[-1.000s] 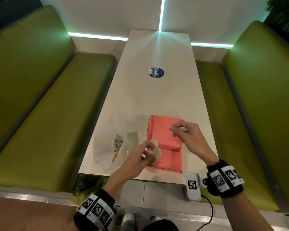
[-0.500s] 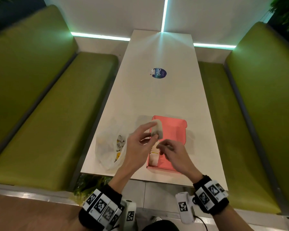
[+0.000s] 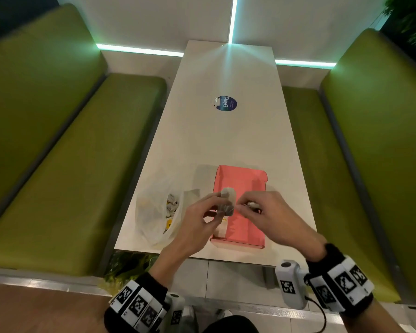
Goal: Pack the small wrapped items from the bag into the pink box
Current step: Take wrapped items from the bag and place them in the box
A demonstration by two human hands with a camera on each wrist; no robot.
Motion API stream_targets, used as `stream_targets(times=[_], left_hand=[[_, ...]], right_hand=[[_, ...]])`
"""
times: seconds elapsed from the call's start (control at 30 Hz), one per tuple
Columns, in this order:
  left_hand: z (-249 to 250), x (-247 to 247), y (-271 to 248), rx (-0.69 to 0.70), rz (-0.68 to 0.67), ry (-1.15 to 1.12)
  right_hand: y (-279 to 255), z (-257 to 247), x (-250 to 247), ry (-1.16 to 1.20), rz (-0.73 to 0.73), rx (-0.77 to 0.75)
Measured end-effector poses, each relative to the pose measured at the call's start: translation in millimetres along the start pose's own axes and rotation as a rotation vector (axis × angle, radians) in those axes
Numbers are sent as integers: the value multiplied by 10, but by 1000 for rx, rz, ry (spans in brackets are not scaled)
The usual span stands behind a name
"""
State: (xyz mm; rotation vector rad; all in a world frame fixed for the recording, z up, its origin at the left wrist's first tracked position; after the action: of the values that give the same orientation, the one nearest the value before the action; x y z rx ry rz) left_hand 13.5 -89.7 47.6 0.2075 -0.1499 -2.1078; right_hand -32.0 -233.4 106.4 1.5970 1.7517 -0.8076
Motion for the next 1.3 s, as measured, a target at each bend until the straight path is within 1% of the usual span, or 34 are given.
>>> stream_targets(times=[0.17,0.23,0.33,0.47,0.57,0.63,0.67,0.73,0.8,0.83,0.87,0.9,0.97,1.0,1.03,1.07,1.1,1.13,1.2,1.23,1.27,1.3], left_hand=[[100,67,-53,-13,-48,-131],[107,75,-74,-30,-53,-176],[85,81,-86,-100,-54,-218],[153,124,-98,-92,-66,-240],[173,124,-102,-83,-56,-251],[171,112,-100,-84,-50,-259],[171,110,-97,-85,-47,-261],[180,103,-89,-83,-42,-263],[175,84,-75,-84,-27,-266],[169,76,-69,-85,-21,-262],[161,67,-64,-83,-16,-254],[149,58,-59,-82,-10,-241],[104,40,-47,-85,-1,-214],[77,38,-44,-87,-2,-201],[63,39,-42,-82,-6,-188],[53,45,-40,-74,-11,-174],[50,51,-36,-65,-17,-163],[46,59,-32,-60,-24,-155],[36,89,-27,-61,-42,-145],[30,107,-27,-59,-54,-136],[25,120,-26,-54,-65,-126],[12,130,-29,-46,-73,-118]], right_hand=[[199,-1,-242,-9,-4,-32],[269,17,-293,34,-12,-24],[357,13,-349,119,-29,-22],[475,89,-312,229,-53,-17],[527,313,-175,358,0,32],[527,523,-2,449,47,110],[513,619,114,468,45,154],[451,780,380,455,-19,222],[363,891,590,400,-90,248],[322,946,644,380,-89,262],[285,990,655,380,-55,284],[252,1024,624,389,14,309],[179,989,424,410,229,319],[137,904,280,425,335,282],[103,783,140,438,409,219],[79,644,25,450,428,152],[74,508,-54,445,390,97],[83,400,-86,418,308,61],[112,295,-68,318,119,47],[126,282,-51,262,51,53],[140,279,-39,219,11,54],[150,269,-40,193,1,51]])
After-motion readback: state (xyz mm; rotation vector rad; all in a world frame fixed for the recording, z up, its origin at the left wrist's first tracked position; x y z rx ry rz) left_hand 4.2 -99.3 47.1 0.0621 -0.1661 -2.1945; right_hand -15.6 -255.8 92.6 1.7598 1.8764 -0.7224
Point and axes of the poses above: each hand's wrist, its own y-axis towards the middle knuckle, its own x-axis out of the palm, z = x × y, the point moved 7 cm from there along y, towards the middle knuckle, and after that the axes turned 8 degrees about -y, right-handed, at the moved point
